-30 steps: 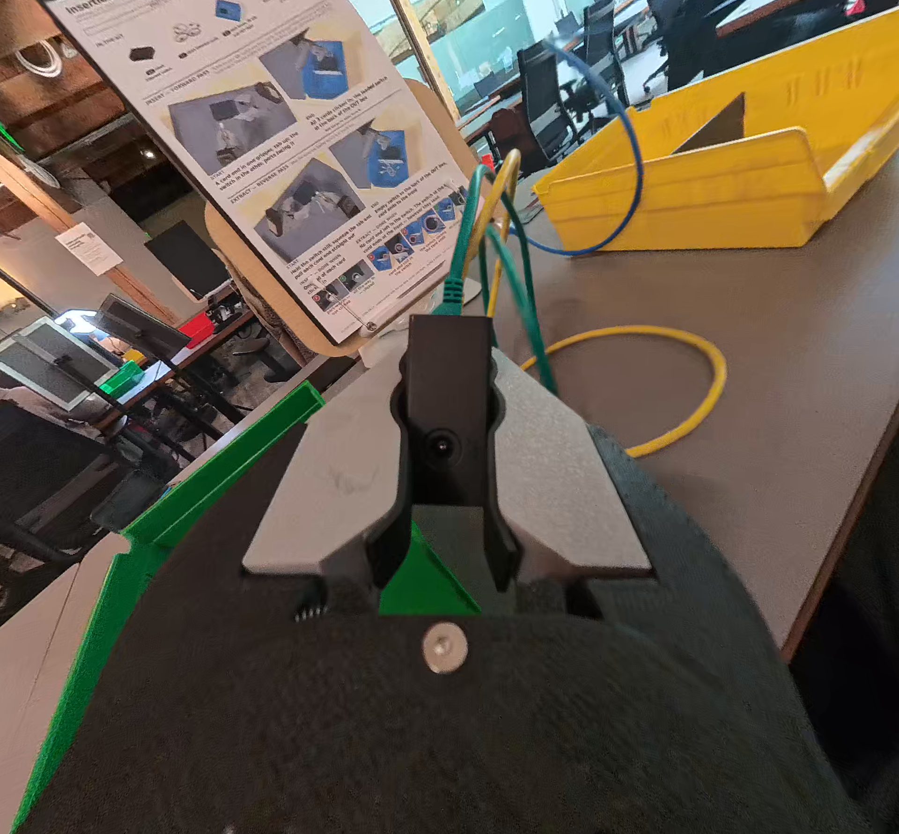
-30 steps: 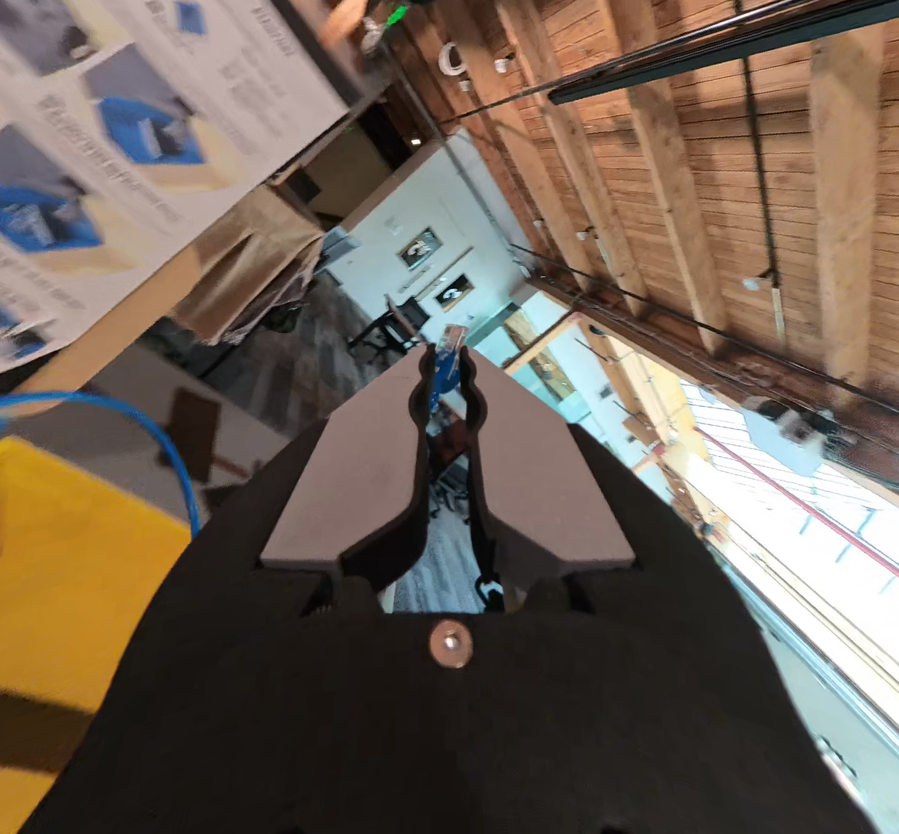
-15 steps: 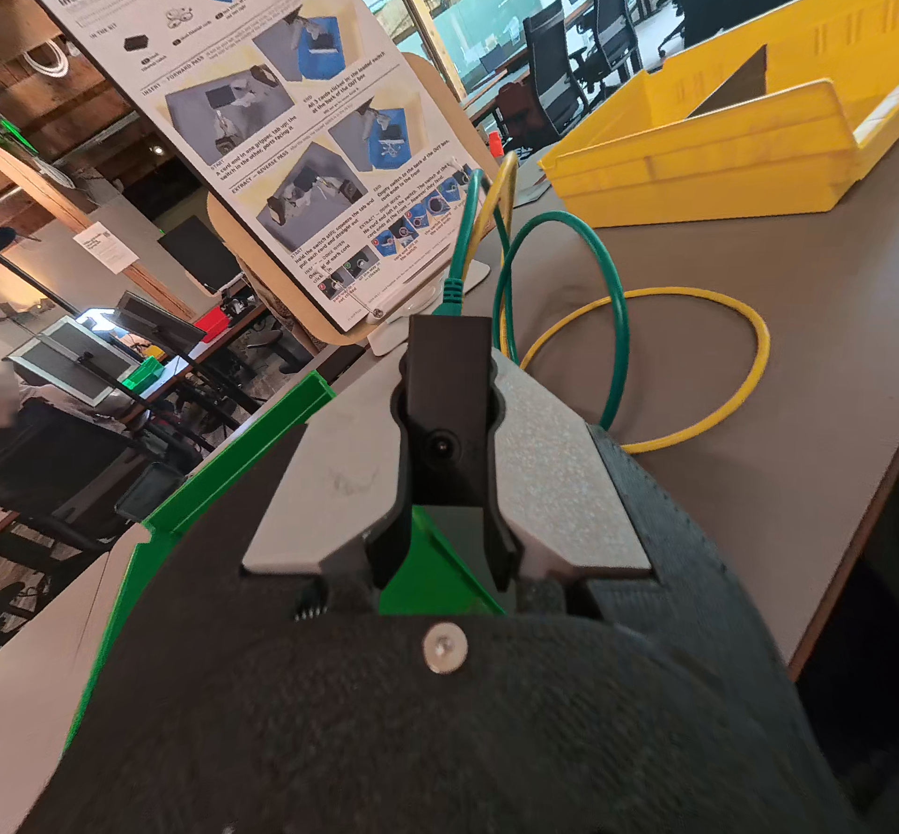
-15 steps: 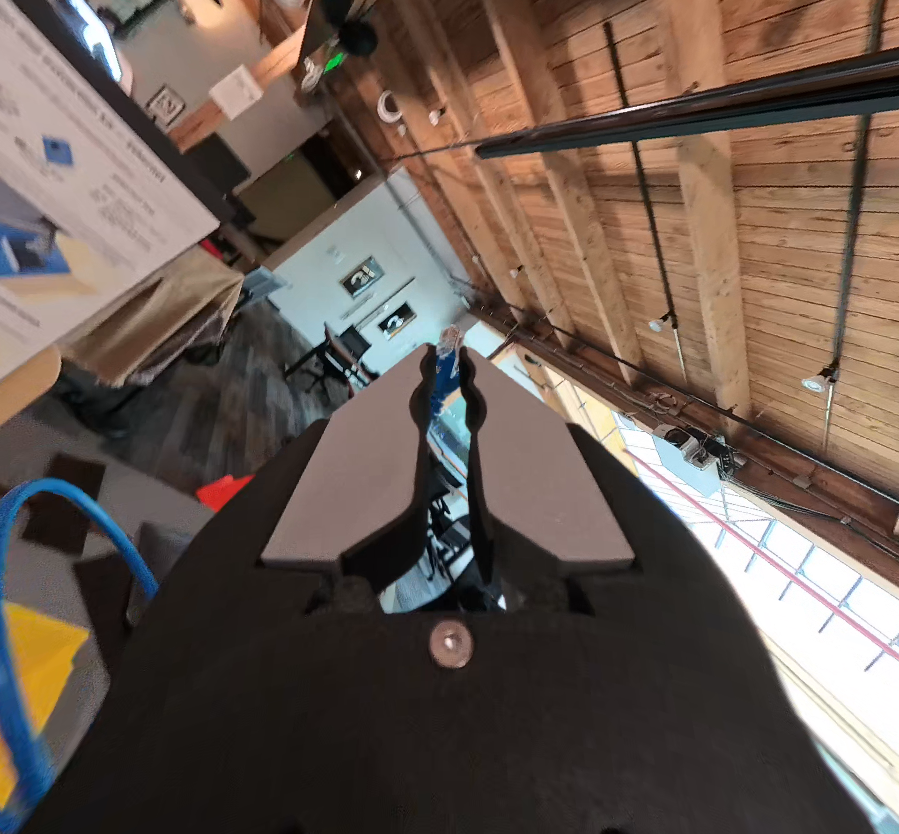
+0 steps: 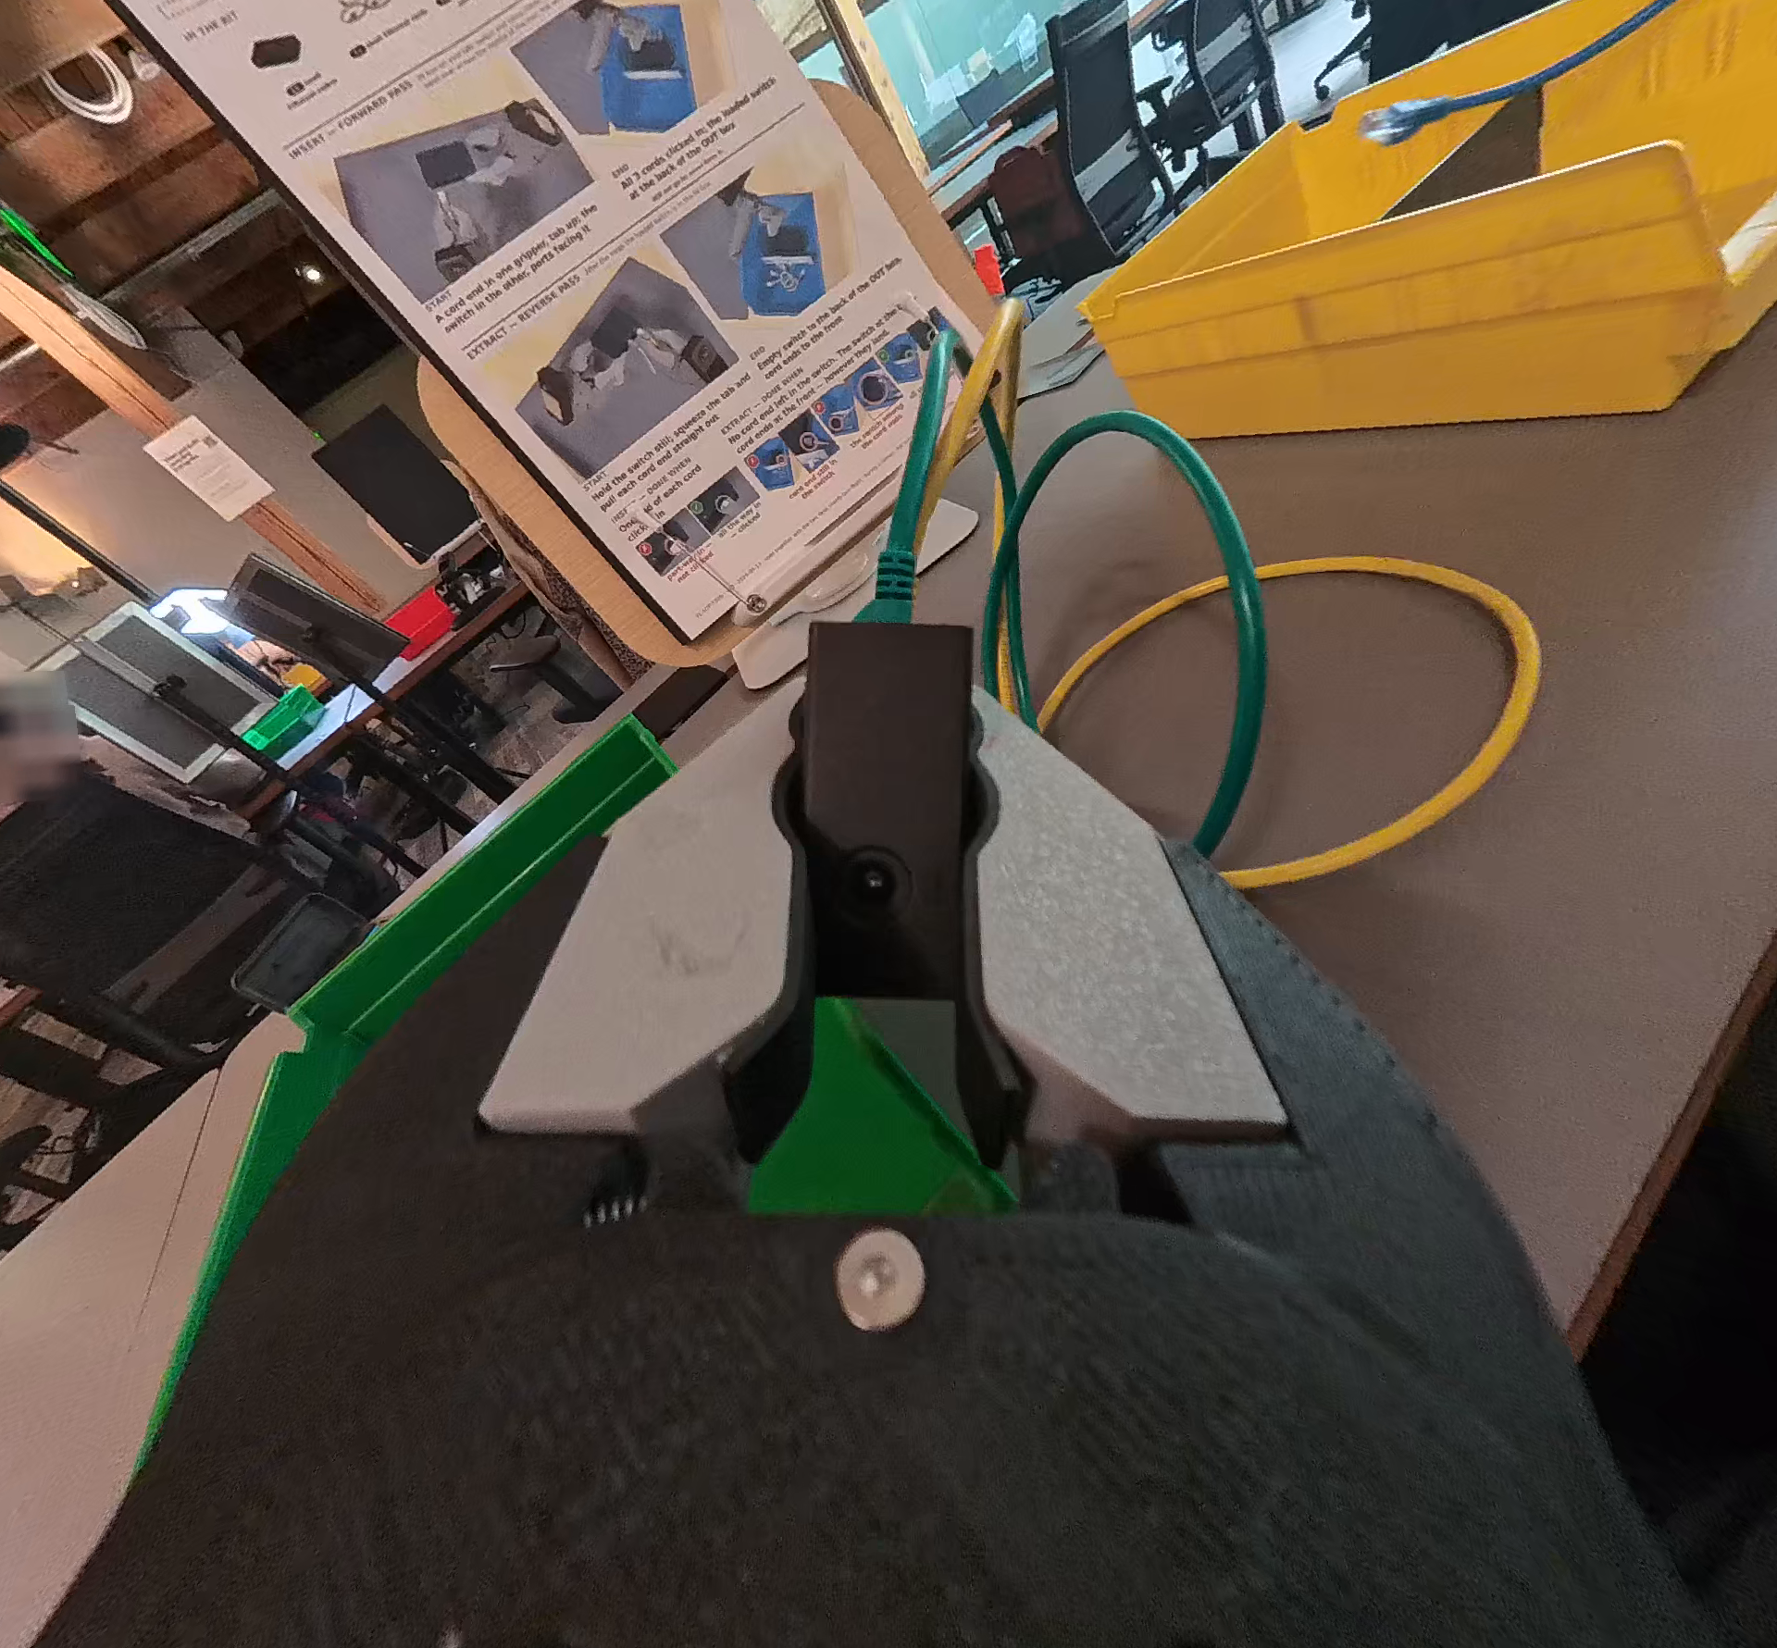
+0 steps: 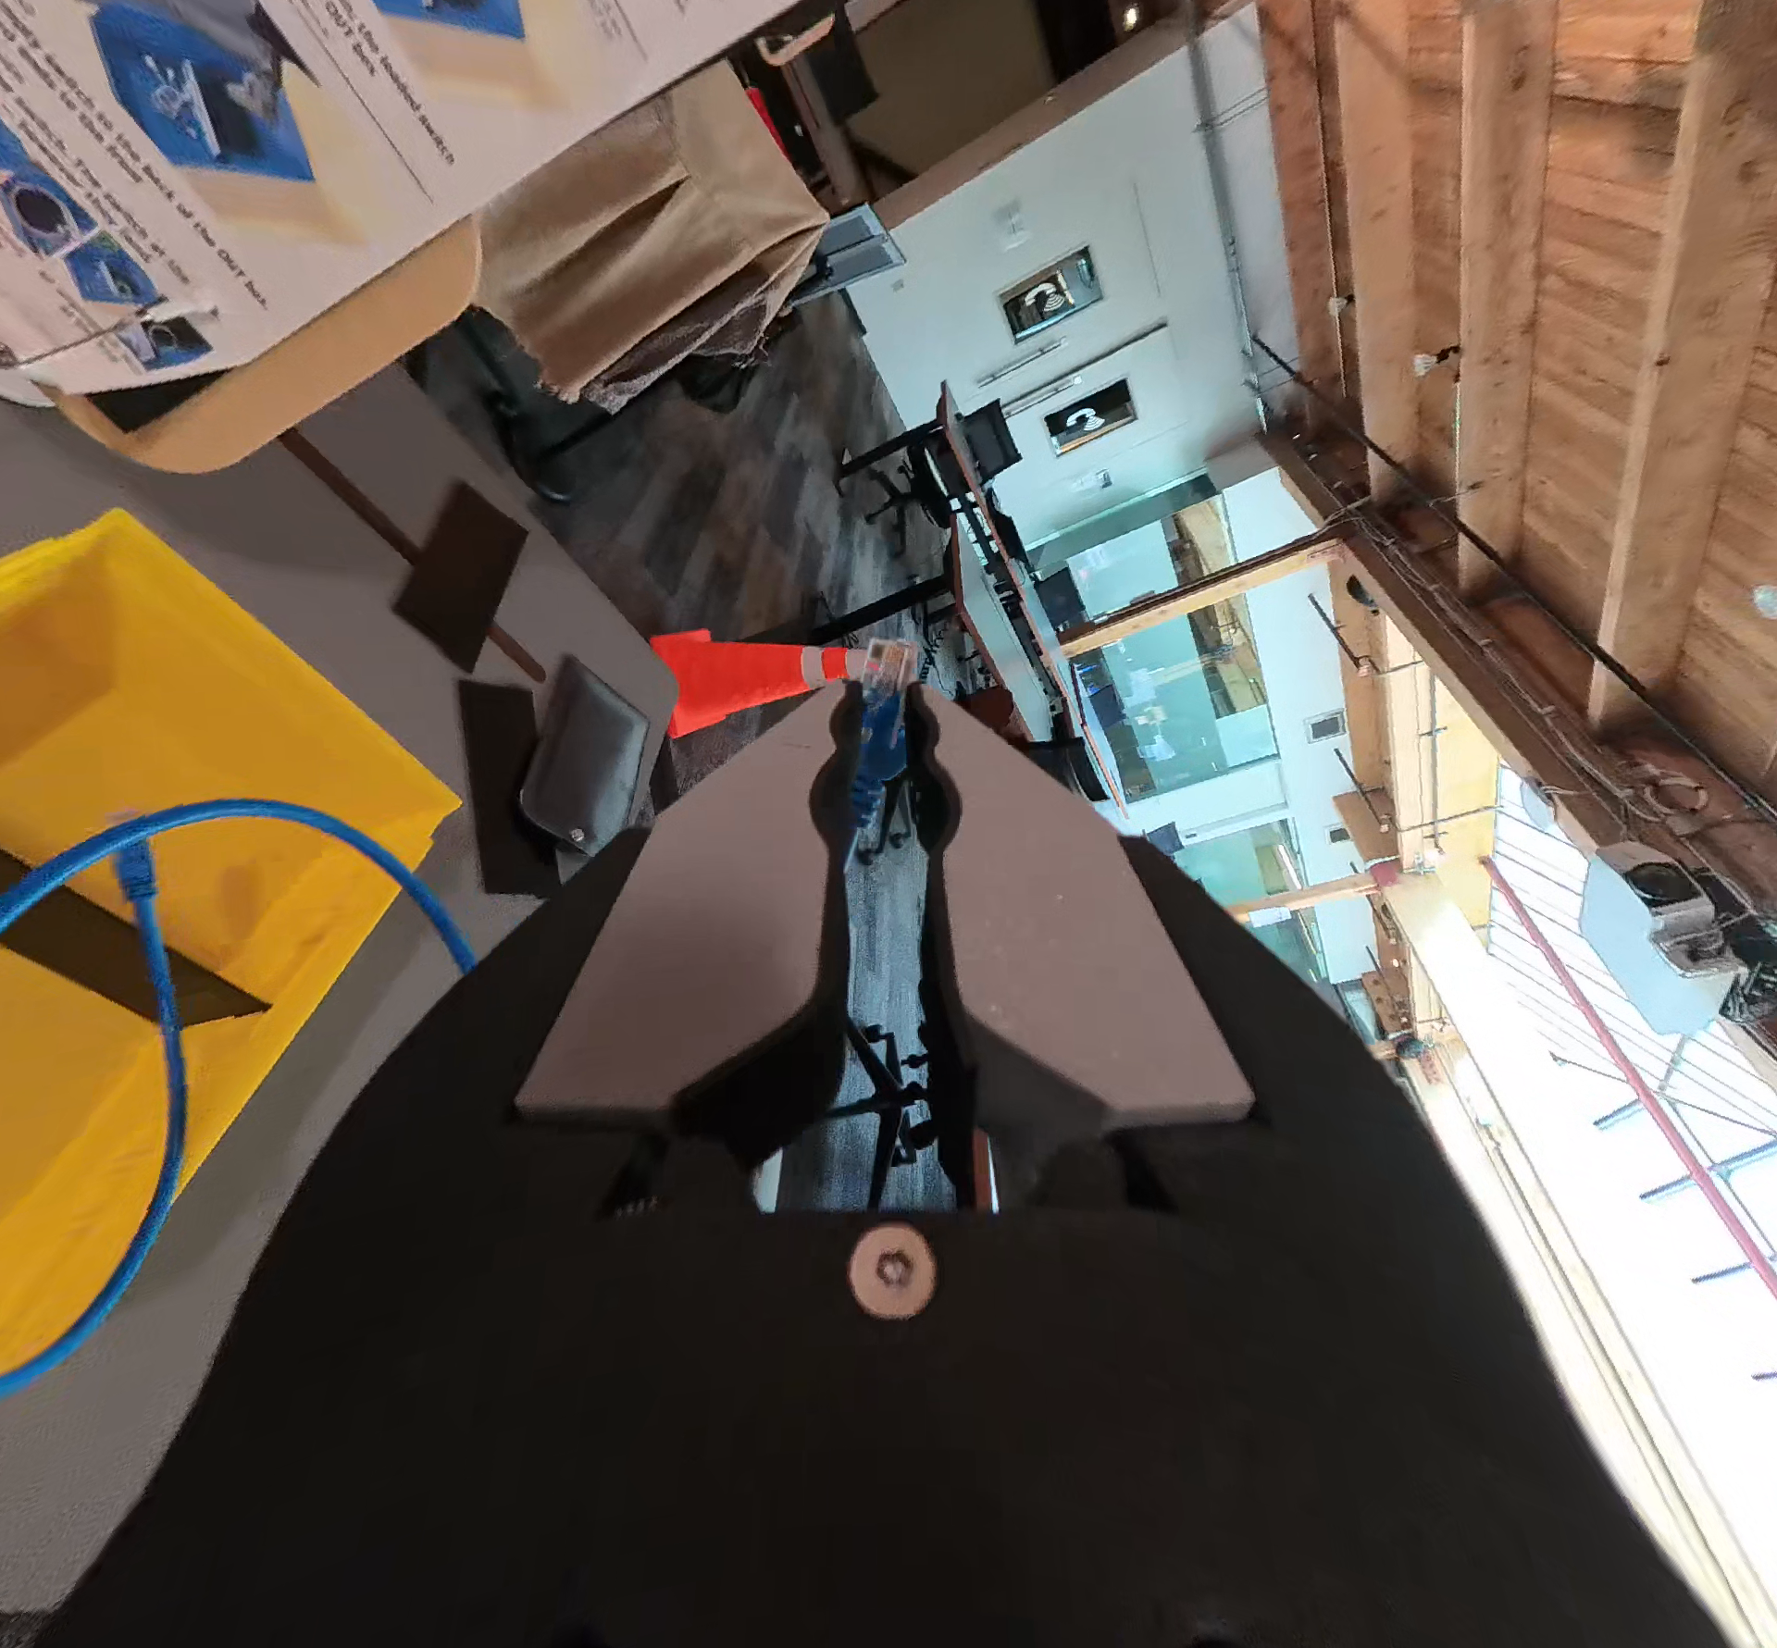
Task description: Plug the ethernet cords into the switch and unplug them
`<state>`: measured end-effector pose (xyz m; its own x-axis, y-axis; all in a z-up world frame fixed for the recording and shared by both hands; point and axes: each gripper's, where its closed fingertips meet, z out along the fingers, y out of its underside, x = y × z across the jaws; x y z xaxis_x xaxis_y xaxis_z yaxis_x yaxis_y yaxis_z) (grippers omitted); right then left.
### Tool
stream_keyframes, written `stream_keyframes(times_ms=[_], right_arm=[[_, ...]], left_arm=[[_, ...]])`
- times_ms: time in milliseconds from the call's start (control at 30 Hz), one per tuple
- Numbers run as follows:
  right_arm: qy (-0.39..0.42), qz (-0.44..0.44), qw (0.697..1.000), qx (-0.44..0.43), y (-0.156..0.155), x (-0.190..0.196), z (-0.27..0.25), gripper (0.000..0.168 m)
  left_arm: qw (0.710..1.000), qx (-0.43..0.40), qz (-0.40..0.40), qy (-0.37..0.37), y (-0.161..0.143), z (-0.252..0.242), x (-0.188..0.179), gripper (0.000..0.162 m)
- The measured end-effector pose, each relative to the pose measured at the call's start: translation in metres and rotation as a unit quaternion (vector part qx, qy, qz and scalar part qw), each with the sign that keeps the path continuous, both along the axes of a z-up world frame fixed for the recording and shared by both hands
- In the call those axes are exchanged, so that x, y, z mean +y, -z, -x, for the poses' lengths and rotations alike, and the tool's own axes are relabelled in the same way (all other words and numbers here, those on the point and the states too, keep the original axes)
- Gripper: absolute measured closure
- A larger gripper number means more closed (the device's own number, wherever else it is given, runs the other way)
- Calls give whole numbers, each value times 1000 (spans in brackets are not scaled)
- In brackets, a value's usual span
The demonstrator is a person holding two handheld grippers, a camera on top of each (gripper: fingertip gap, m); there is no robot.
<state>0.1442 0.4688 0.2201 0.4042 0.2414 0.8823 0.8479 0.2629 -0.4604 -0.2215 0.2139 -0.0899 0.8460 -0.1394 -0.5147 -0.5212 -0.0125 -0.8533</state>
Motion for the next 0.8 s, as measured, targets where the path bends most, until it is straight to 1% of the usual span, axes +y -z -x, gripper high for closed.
stream_keyframes(times_ms=[67, 167, 300, 400, 533, 600, 667, 733, 800], right_arm=[[-13, -1, 999, 36, -11, -4, -5, 164], [-49, 23, 995, 84, -22, -14, -6, 164], [-85, 55, 991, 87, -10, -21, 1, 164], [-99, 48, 990, 86, -4, -19, 8, 164], [-118, 65, 987, 85, 10, -15, 22, 164], [-137, 79, 985, 73, 23, -15, 31, 164], [-164, 107, 979, 50, 48, -17, 40, 164], [-179, 146, 972, 31, 83, -14, 47, 164], [-196, 181, 964, 9, 126, -13, 54, 164]], left_arm=[[1000, 0, 1, 0, 0, 0, 0, 135], [1000, -1, 1, 1, 0, -1, 0, 135], [1000, 6, 4, 4, 2, -4, 1, 136], [1000, 11, 6, 5, 4, -7, 1, 135], [1000, 19, 3, 2, 2, -7, -1, 136], [1000, 18, 2, 1, 1, -5, -1, 136], [1000, 15, 3, 1, 1, -4, -1, 136], [1000, 13, 5, 2, 2, -3, 0, 136], [1000, 13, 6, 3, 3, -3, 0, 135]])
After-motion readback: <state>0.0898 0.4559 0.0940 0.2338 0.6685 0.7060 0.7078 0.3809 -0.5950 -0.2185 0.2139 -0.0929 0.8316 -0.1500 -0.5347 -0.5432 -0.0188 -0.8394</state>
